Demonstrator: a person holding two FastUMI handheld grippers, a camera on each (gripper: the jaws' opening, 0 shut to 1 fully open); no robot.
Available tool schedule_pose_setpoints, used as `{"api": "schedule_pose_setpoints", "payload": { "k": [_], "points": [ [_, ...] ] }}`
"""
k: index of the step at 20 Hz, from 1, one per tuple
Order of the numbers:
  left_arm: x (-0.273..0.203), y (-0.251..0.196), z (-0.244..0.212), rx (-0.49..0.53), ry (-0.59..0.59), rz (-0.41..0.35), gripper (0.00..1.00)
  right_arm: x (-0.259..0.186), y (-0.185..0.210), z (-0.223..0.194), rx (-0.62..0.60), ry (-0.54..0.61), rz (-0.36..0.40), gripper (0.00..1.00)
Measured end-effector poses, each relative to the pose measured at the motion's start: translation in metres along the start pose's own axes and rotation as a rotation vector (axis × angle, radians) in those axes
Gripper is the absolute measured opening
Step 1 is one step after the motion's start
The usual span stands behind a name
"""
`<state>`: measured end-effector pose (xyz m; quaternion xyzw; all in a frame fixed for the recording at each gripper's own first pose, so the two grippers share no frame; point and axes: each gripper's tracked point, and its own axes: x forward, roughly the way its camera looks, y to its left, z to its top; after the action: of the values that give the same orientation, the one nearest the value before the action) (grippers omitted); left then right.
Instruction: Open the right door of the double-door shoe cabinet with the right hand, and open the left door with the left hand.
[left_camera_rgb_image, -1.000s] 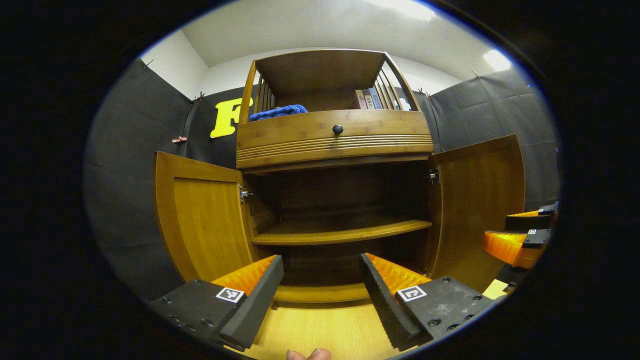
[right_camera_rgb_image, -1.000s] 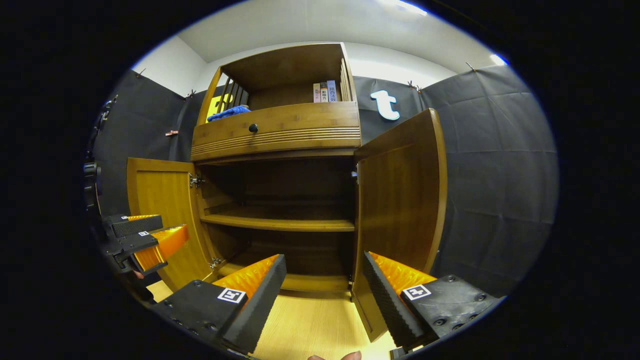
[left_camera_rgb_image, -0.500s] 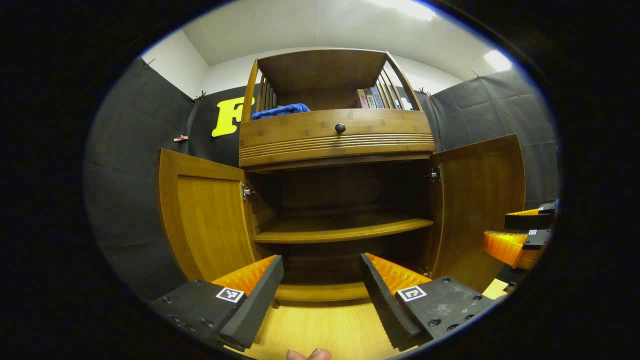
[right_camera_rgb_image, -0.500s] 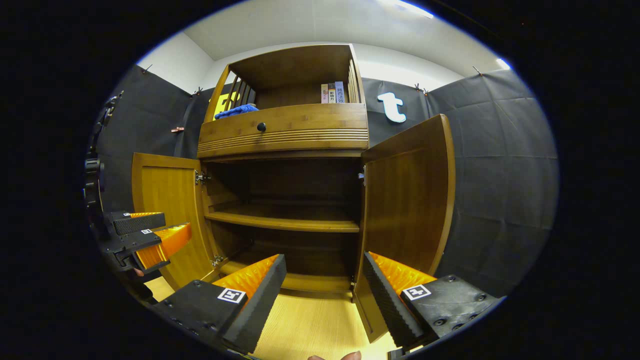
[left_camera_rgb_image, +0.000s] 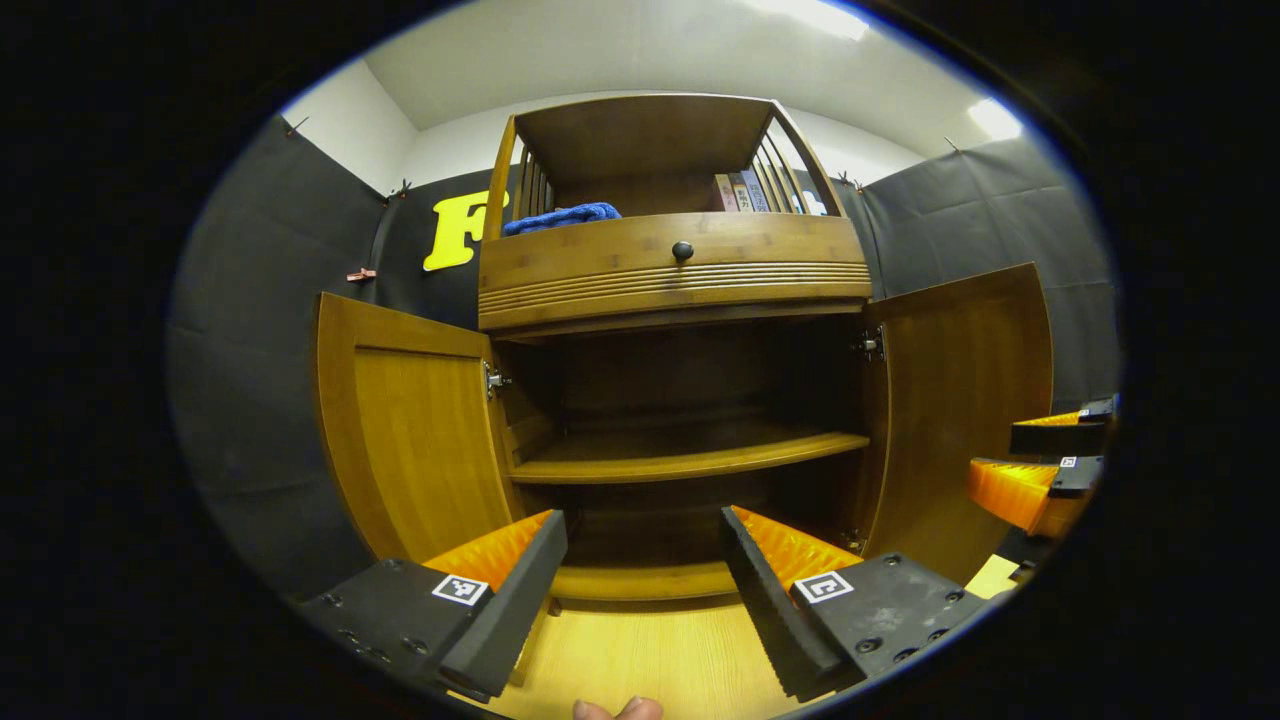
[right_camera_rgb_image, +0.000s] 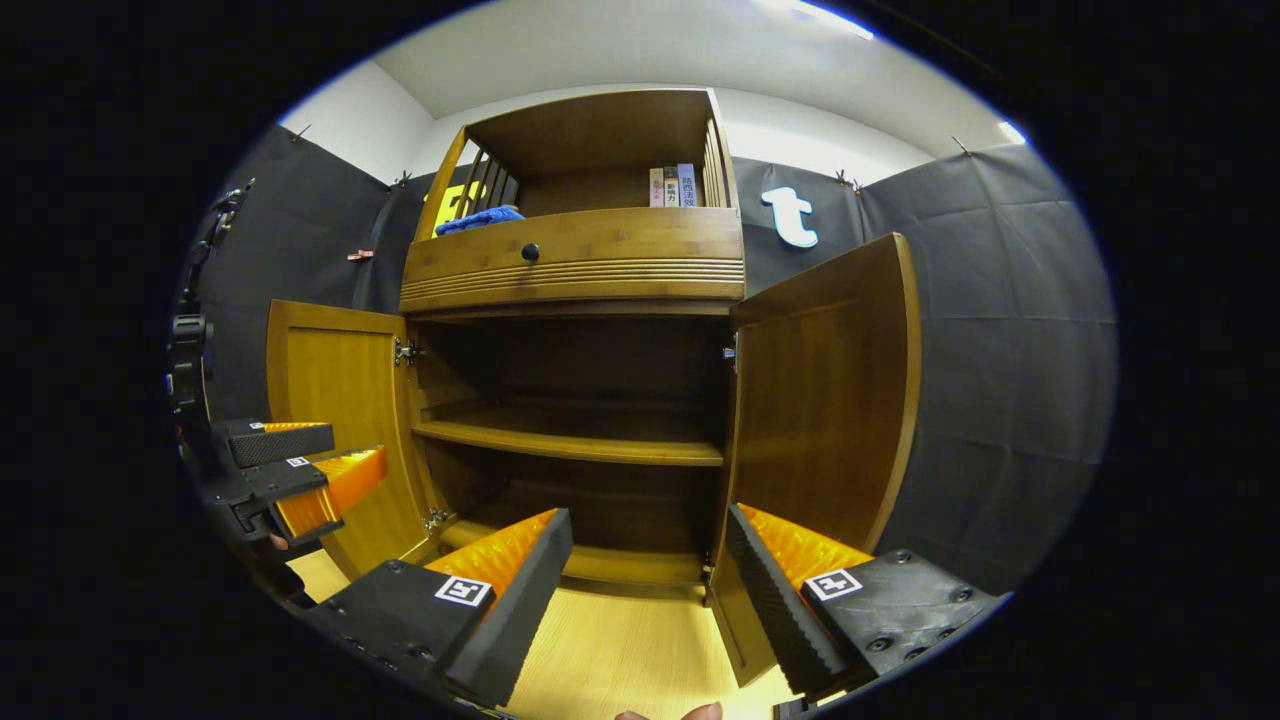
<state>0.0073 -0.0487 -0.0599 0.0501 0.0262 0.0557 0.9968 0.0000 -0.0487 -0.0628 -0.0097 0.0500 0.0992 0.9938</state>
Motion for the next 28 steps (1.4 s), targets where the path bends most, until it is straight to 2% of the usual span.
{"api": "schedule_pose_setpoints", "payload": {
  "k": [5,6,7,10,11,12,13,14,17,18,20,28],
  "points": [
    [0.0019,-0.0009,-0.0010,0.002,0.004,-0.002,0.96,-0.0003,-0.0005,-0.0005,0.000,0.000,-0.006,1.00],
    [0.0018,-0.0010,-0.0006,0.002,0.003,-0.004,0.95,-0.0005,-0.0002,-0.0012,-0.001,0.002,-0.006,0.95],
    [0.0020,-0.0010,-0.0007,0.003,0.003,-0.005,0.95,-0.0002,-0.0003,-0.0006,-0.001,0.002,-0.008,1.00],
    [0.0022,-0.0018,-0.0004,0.006,0.001,-0.008,0.96,-0.0004,0.0010,0.0002,-0.002,0.003,-0.010,1.00],
    [0.0023,-0.0015,-0.0006,0.006,0.000,-0.009,0.96,-0.0008,0.0000,0.0007,-0.003,0.002,-0.011,0.94],
    [0.0023,-0.0010,-0.0002,0.006,-0.001,-0.007,0.96,-0.0018,-0.0005,0.0008,-0.003,0.002,-0.011,0.99],
    [0.0015,-0.0006,0.0009,0.005,-0.002,-0.008,0.96,-0.0023,-0.0001,0.0008,-0.003,0.001,-0.010,0.95],
    [0.0017,-0.0003,0.0012,0.004,-0.004,-0.007,0.96,-0.0019,0.0007,0.0011,-0.005,0.000,-0.010,1.00],
    [0.0004,0.0021,0.0013,0.003,-0.008,-0.002,0.95,-0.0032,0.0023,0.0010,-0.005,0.001,-0.009,0.94],
    [0.0009,0.0026,0.0013,0.002,-0.008,-0.002,0.96,-0.0031,0.0022,0.0015,-0.005,0.000,-0.009,0.99],
    [0.0005,0.0034,0.0023,0.003,-0.009,0.001,0.96,-0.0024,0.0024,0.0033,-0.007,-0.002,-0.010,0.95],
    [0.0001,0.0026,0.0029,0.004,-0.012,0.002,0.96,-0.0041,0.0013,0.0036,-0.007,-0.004,-0.012,0.97]
  ]
}}
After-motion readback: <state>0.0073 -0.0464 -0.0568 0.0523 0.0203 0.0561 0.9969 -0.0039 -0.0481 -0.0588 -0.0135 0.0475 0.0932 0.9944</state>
